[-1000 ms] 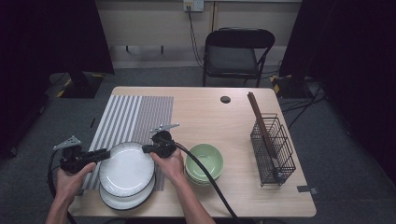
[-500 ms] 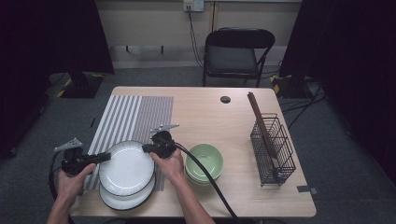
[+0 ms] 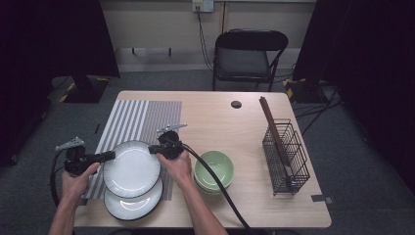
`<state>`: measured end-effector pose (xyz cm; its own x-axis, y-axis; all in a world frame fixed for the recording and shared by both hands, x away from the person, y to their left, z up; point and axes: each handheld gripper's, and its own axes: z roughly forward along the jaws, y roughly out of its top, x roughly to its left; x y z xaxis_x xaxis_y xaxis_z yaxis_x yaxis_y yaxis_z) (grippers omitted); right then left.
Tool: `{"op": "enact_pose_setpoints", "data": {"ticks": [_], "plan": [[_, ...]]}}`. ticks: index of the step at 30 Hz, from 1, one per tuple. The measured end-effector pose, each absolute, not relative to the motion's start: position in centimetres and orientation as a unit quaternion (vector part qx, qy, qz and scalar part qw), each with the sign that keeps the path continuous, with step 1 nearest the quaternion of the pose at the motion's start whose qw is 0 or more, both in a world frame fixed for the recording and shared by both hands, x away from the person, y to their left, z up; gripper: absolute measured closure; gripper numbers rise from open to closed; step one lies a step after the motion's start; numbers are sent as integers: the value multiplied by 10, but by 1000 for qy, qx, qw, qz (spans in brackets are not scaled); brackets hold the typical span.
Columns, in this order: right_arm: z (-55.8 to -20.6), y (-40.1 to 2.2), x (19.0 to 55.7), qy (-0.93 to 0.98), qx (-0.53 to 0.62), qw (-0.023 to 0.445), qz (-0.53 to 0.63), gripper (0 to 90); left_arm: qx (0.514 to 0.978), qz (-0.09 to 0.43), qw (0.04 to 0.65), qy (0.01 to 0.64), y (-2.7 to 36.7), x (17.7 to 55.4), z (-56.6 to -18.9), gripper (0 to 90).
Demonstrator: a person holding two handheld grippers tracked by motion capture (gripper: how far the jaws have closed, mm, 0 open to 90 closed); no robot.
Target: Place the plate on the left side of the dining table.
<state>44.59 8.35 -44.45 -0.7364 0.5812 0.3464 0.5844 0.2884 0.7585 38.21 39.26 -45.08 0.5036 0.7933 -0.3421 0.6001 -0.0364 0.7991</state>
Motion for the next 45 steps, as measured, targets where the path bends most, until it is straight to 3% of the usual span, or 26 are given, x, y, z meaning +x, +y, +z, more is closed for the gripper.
{"op": "enact_pose_setpoints", "data": {"ticks": [26, 32, 45], "plan": [[-464, 74, 425, -781, -413, 61, -465, 778, 707, 117, 491, 495, 395, 374, -452, 859], [-466, 71, 427, -774, -419, 84, -468, 819, 709, 119, 492, 491, 395, 373, -451, 861], [-451, 68, 440, -757, -428, 37, -492, 853, 699, 116, 506, 492, 393, 381, -449, 863]]}}
